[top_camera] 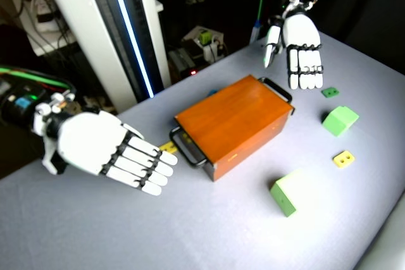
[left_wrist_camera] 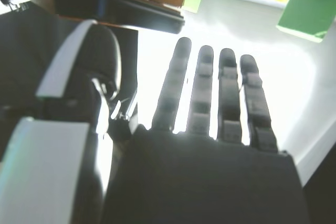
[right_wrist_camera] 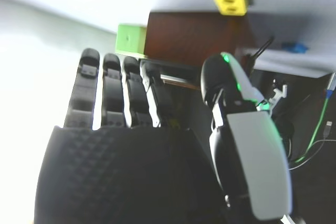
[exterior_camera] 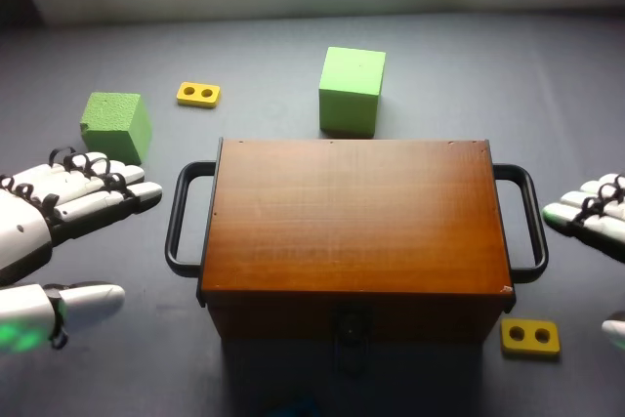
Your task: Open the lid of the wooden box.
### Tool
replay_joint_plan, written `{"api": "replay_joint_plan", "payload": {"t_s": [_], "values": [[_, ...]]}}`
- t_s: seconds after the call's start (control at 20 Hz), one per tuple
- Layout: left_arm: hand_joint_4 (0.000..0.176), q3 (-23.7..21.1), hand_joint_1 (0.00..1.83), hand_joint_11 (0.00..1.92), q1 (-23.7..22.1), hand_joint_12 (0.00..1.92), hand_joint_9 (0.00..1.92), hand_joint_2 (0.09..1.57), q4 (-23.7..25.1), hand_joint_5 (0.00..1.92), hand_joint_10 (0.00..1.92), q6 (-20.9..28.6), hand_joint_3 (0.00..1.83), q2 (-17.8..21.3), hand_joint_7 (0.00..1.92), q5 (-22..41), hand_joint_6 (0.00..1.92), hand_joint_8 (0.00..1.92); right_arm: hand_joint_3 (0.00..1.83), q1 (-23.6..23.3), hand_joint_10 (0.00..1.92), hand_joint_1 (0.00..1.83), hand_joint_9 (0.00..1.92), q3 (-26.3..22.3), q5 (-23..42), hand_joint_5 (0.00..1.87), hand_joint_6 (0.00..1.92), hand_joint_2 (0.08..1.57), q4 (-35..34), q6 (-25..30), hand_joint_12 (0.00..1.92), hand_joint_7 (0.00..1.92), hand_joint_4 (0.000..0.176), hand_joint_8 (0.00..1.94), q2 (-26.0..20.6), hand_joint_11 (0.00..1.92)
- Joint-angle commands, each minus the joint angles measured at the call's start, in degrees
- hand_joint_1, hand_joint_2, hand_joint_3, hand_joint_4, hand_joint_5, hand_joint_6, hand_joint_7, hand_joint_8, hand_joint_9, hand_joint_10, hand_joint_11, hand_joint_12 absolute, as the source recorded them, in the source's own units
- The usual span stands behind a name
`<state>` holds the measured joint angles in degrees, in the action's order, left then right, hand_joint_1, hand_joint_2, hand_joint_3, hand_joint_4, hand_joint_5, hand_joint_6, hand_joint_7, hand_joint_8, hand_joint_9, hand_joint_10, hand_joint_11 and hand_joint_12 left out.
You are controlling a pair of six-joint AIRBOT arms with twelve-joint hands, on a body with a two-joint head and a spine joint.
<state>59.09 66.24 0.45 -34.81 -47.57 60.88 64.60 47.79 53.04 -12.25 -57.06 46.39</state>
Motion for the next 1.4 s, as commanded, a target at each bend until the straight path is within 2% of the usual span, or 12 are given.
{"api": "replay_joint_plan", "payload": {"t_s": [0.0,0.25,0.45,0.9,1.0,1.05,1.1,1.15,1.25,1.3,1.35], "values": [[0.0,0.3,0.11,0.0,-0.2,0.0,0.0,1.43,-0.4,0.1,0.0,0.7,0.01,-0.5,0.03,5.0,0.01,0.0,0.0,-0.8,0.0,0.52,0.0,0.5,4.5,0.05,0.01,1.36,0.1,0.1,0.0,0.0,0.0,0.0,0.4,0.0],[0.0,1.4,0.09,0.0,-0.3,0.0,0.0,1.43,1.1,0.12,0.0,2.5,0.0,-2.1,0.03,3.0,0.01,0.0,0.0,-2.8,0.0,0.44,0.0,2.0,1.1,0.05,0.01,1.36,0.9,0.1,0.0,0.0,0.0,0.0,2.4,0.0],[0.0,2.1,0.17,0.0,-0.9,0.0,0.0,1.41,2.2,0.13,0.0,3.4,0.0,-3.3,0.02,2.0,0.0,0.0,0.0,-3.9,0.0,0.43,0.0,2.8,-0.5,0.01,0.0,1.37,1.5,0.1,0.0,0.0,0.0,0.0,3.5,0.0],[0.0,3.0,0.14,0.0,-1.4,0.0,0.0,1.41,3.4,0.03,0.0,4.9,0.0,-4.8,0.0,1.7,0.0,0.0,0.0,-5.2,0.0,0.56,0.0,3.4,-1.4,0.03,0.0,1.36,2.4,0.1,0.0,0.0,0.0,0.0,4.8,0.0],[0.011,3.0,0.2,0.0,-1.4,0.0,0.0,1.42,3.4,0.0,0.0,4.9,0.0,-4.8,0.0,1.7,0.0,0.0,0.0,-5.2,0.0,0.53,0.0,3.3,-1.2,0.02,0.0,1.36,2.4,0.1,0.0,0.0,0.0,0.0,4.7,0.0],[0.029,3.0,0.24,0.0,-1.4,0.0,0.0,1.43,3.5,0.0,0.0,4.9,0.0,-4.8,0.0,1.7,0.0,0.0,0.0,-5.2,0.0,0.53,0.0,3.2,-1.0,0.02,0.0,1.36,2.4,0.1,0.0,0.0,0.0,0.0,4.6,0.0],[0.029,3.1,0.3,0.0,-1.4,0.0,0.0,1.42,3.5,0.0,0.0,4.8,0.0,-4.8,0.0,1.7,0.0,0.0,0.0,-5.2,0.0,0.49,0.0,3.1,-0.7,0.0,0.0,1.37,2.4,0.1,0.0,0.0,0.0,0.0,4.5,0.0],[0.044,3.1,0.31,0.0,-1.4,0.0,0.0,1.43,3.5,0.0,0.0,4.8,0.0,-4.8,0.0,1.7,0.0,0.0,0.0,-5.2,0.0,0.47,0.0,3.0,-0.5,0.0,0.0,1.37,2.4,0.1,0.0,0.0,0.0,0.0,4.3,0.0],[0.051,3.1,0.46,0.0,-1.4,0.0,0.0,1.42,3.5,0.0,0.0,4.6,0.0,-4.9,0.0,1.9,0.0,0.0,0.0,-5.2,0.0,0.4,0.0,2.7,0.5,0.0,0.0,1.38,2.4,0.1,0.0,0.0,0.0,0.0,3.9,0.0],[0.051,3.1,0.46,0.0,-1.4,0.0,0.0,1.42,3.5,0.0,0.0,4.6,0.0,-4.9,0.0,2.0,0.0,0.0,0.0,-5.2,0.0,0.4,0.0,2.6,0.7,0.0,0.0,1.38,2.4,0.2,0.0,0.0,0.0,0.0,3.8,0.0],[0.065,3.1,0.47,0.0,-1.4,0.0,0.0,1.42,3.5,0.0,0.0,4.6,0.0,-4.9,0.0,2.1,0.0,0.0,0.0,-5.2,0.0,0.4,0.0,2.5,1.1,0.0,0.0,1.38,2.4,0.3,0.0,0.0,0.0,0.0,3.7,0.0]]}}
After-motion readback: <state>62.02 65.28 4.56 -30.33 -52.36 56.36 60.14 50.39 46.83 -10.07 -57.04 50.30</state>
